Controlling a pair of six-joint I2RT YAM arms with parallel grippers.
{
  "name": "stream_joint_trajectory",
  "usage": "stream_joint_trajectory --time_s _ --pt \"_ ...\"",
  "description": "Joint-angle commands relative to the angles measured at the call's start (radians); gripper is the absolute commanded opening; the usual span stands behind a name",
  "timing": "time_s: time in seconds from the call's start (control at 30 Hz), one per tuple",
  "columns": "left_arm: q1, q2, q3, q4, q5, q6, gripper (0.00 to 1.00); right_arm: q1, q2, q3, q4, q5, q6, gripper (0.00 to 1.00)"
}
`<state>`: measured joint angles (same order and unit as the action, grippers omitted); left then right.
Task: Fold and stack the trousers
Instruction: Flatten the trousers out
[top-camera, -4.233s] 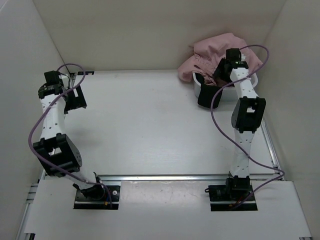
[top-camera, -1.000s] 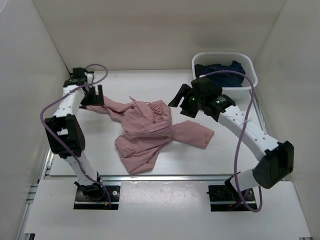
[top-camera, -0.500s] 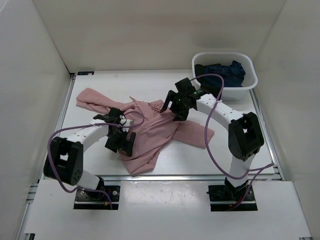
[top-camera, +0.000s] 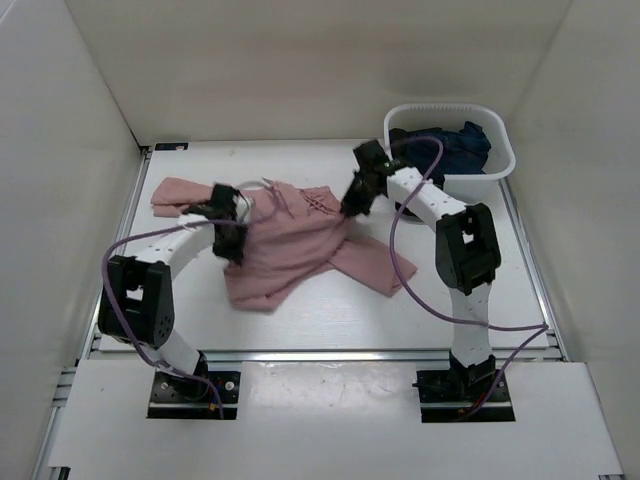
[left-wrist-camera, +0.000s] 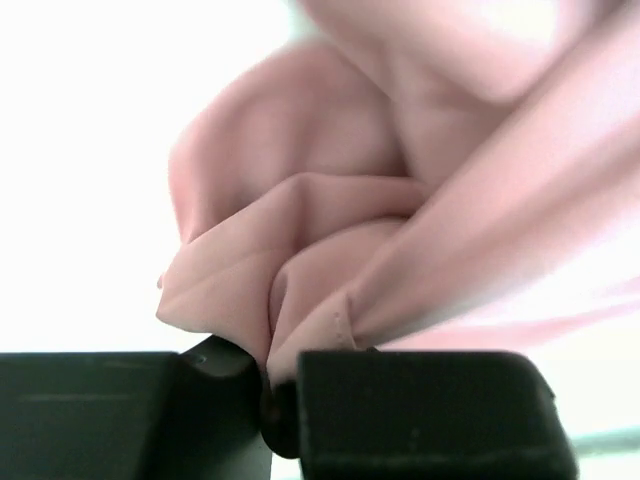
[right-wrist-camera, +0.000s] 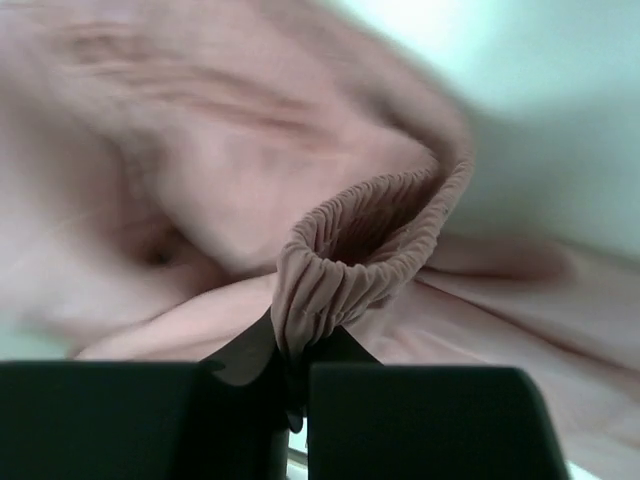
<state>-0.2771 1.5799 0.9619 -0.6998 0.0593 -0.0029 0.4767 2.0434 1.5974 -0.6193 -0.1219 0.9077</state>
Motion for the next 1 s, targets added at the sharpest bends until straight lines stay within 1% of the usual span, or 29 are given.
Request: stream_joint_trajectory --time_s 0.0,0.03,0.07,0.1,0.13,0.17,0.23,0.3,0.33,0.37,0.4,0.43,0.47,0.5,0.53,0.57,0.6,0.63,0.67,0.7,0.73,0.77,0.83,0.87,0.97 --pt "0.162 -0.066 0.274 0.074 -0.315 0.003 0.14 0.037 0.0 0.378 0.015 -0.015 -0.073 0.0" --pt "0.252 -0.066 0.356 0.074 -0.364 0.003 0.14 0.037 0.011 0.45 0.015 -0.015 -0.073 0.0" --pt "0.292 -0.066 0.524 0.065 -0.374 0.003 0.14 0.048 0.0 0.507 0.024 -0.04 -0.063 0.0" --pt "0.327 -0.075 0.605 0.065 -0.374 0.003 0.14 0.057 -0.012 0.568 0.039 -0.05 -0.05 0.0" --pt "0.37 -0.075 0.733 0.054 -0.386 0.003 0.14 0.071 -0.032 0.569 0.061 -0.05 -0.027 0.0" --pt "0.371 -0.092 0.779 0.054 -0.386 0.003 0.14 0.08 -0.082 0.569 0.1 -0.05 -0.027 0.0" --pt "0.349 -0.141 0.827 0.045 -0.377 0.003 0.14 0.105 -0.142 0.48 0.112 -0.016 -0.027 0.0" --pt "0.305 -0.182 0.812 0.011 -0.356 0.003 0.14 0.114 -0.227 0.402 0.122 0.019 -0.027 0.0" --pt "0.256 -0.214 0.778 -0.072 -0.313 0.003 0.14 0.114 -0.271 0.322 0.113 0.034 -0.038 0.0" --pt "0.234 -0.225 0.758 -0.136 -0.274 0.003 0.14 0.114 -0.291 0.288 0.08 0.083 -0.055 0.0" --pt "0.214 -0.225 0.733 -0.2 -0.233 0.003 0.19 0.114 -0.308 0.257 0.054 0.111 -0.064 0.0" --pt "0.179 -0.238 0.666 -0.264 -0.135 0.003 0.4 0.114 -0.34 0.198 0.034 0.129 -0.082 0.0" --pt "0.168 -0.251 0.626 -0.329 -0.072 0.003 0.52 0.103 -0.356 0.168 0.02 0.142 -0.098 0.0" --pt "0.168 -0.251 0.586 -0.452 -0.006 0.003 0.62 0.094 -0.371 0.141 -0.017 0.155 -0.107 0.0" --pt "0.158 -0.264 0.549 -0.505 0.058 0.003 0.72 0.094 -0.406 0.113 -0.039 0.198 -0.127 0.0" --pt "0.157 -0.276 0.514 -0.553 0.176 0.003 0.78 0.083 -0.426 0.083 -0.055 0.224 -0.139 0.0" --pt "0.157 -0.276 0.458 -0.617 0.23 0.003 0.87 0.074 -0.471 0.014 -0.095 0.257 -0.139 0.0" --pt "0.157 -0.296 0.425 -0.618 0.258 0.003 0.91 0.065 -0.495 -0.026 -0.112 0.29 -0.151 0.0" --pt "0.157 -0.332 0.394 -0.618 0.296 0.003 0.92 0.056 -0.52 -0.068 -0.126 0.318 -0.161 0.0" --pt "0.157 -0.348 0.352 -0.618 0.297 0.003 0.93 0.033 -0.567 -0.109 -0.16 0.382 -0.161 0.0" --pt "0.157 -0.357 0.351 -0.609 0.297 0.003 0.94 0.02 -0.589 -0.191 -0.174 0.41 -0.161 0.0" --pt "0.167 -0.357 0.351 -0.59 0.262 0.003 0.94 -0.002 -0.61 -0.23 -0.186 0.439 -0.17 0.0" --pt "0.188 -0.347 0.351 -0.526 0.185 0.003 0.98 -0.026 -0.663 -0.299 -0.212 0.482 -0.17 0.0" --pt "0.228 -0.315 0.351 -0.45 0.119 0.003 0.99 -0.036 -0.676 -0.36 -0.212 0.498 -0.196 0.0" --pt "0.277 -0.229 0.383 -0.348 0.018 0.003 0.99 -0.056 -0.709 -0.419 -0.221 0.522 -0.217 0.0"
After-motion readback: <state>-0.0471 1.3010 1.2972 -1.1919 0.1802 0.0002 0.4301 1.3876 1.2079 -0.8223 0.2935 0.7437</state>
